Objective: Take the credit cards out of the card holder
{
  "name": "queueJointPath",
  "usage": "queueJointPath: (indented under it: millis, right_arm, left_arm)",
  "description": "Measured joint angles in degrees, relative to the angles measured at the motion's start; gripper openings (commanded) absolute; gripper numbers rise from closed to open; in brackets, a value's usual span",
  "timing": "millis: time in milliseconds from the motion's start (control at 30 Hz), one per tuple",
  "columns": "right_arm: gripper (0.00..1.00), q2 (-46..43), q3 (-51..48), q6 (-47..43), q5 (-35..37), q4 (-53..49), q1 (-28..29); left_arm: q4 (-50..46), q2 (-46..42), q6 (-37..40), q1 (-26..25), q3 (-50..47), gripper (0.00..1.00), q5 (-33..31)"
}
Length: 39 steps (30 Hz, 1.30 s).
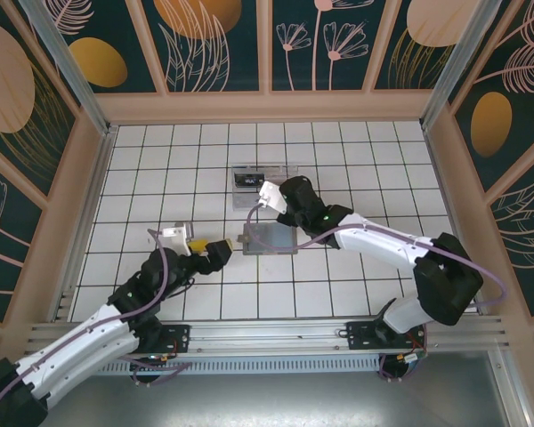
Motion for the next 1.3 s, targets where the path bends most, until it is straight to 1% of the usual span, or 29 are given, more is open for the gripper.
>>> queueJointPath:
  millis: [67, 167, 400, 567, 900, 1300]
  right_arm:
    - [0.0, 1.2, 0.0, -4.66, 0.81, 0.98, -0.04]
    - [0.0, 2.47, 0.0, -8.94, 0.94, 1.9, -0.35]
    - [0.0, 6.82, 0.07, -14.58, 0.92, 3.58, -2.43]
    - [0.0, 9.03, 0.96, -16.35, 0.96, 3.89, -3.56]
    - [0.0, 10.51, 3.58, -18.43, 0.76, 4.63, -3.67]
    - [0.0, 12.76, 5.03, -18.64, 0.5, 4.52, -4.31]
  left_arm:
    - [-1.29, -2.97, 0.02, 0.0, -0.87, 0.98, -0.57]
    - [-2.43, -5.33, 0.04, 0.0, -1.11, 0.99, -1.03]
    - [-3.45, -5.46, 0.07, 0.0, -1.11, 0.98, -1.92]
    - [-4.31, -5.29, 0.09, 0.0, -1.11, 0.98, -2.12]
    - [-4.7, -5.25, 0.31, 0.0, -1.14, 0.99, -3.39]
    - [-5.38, -5.25, 0.55, 0.0, -1.16, 0.99, -3.43]
